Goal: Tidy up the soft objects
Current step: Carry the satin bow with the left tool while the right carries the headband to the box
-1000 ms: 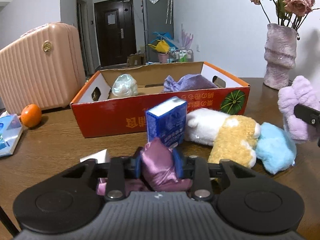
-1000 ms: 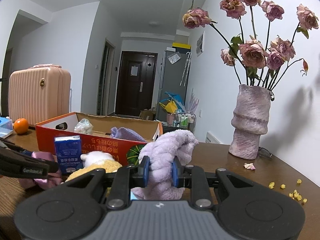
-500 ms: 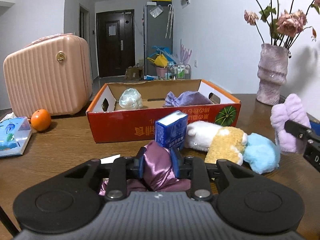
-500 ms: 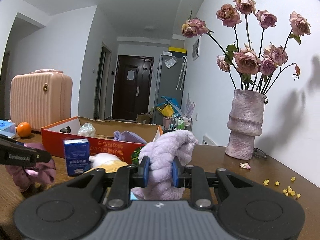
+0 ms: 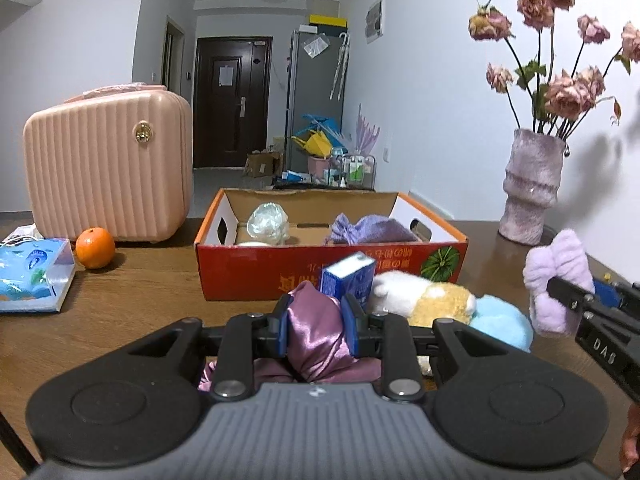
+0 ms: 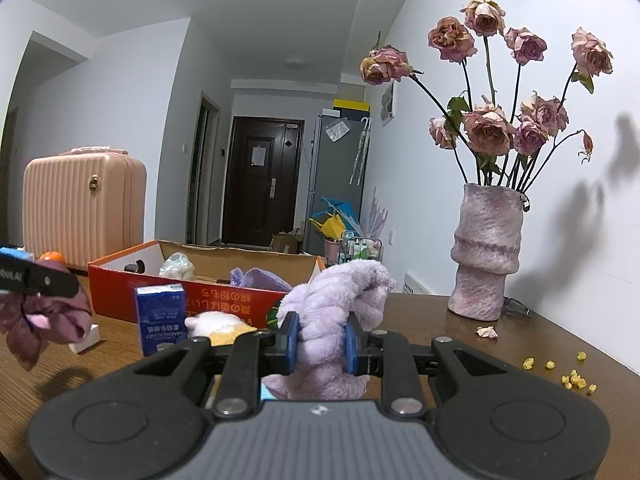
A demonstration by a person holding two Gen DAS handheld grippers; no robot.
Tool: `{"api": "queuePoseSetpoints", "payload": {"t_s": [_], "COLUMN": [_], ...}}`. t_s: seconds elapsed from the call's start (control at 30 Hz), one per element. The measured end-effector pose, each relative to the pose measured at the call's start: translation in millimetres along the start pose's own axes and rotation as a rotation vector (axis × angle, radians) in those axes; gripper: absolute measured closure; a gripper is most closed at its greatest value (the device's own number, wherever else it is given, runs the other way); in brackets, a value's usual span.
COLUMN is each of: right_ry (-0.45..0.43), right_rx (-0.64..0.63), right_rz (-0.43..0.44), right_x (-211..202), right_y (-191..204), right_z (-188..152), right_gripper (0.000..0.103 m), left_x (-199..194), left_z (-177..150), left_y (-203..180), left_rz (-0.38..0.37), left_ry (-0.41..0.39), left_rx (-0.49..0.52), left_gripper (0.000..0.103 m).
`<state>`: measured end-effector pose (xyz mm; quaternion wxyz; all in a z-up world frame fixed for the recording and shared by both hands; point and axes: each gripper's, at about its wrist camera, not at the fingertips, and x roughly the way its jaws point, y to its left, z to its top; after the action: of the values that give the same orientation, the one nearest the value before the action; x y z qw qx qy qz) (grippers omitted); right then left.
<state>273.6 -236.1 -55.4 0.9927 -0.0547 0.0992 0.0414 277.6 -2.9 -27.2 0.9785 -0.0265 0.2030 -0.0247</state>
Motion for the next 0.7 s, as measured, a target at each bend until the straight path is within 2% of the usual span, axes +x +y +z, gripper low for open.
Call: {"api": "queuePoseSetpoints", "payload": {"t_s": [0.27,0.7], "right_ry": [-0.019,-0.075], "right_rx": [0.011,0.035], "right_rz": [0.003,0.056], "right_x": [-2,12], "right_y": [5,35], "right_z": [4,27], "right_gripper": [0.081,0.081], "left_x": [-11,-22], "left_z": [11,40], "left_y": [1,4], "left_rz": [-0.015,-0.031], "left_ry": [-0.045,-0.141], "left_rx": [-0.009,-0.044], "left_gripper": [0.076,0.076]}}
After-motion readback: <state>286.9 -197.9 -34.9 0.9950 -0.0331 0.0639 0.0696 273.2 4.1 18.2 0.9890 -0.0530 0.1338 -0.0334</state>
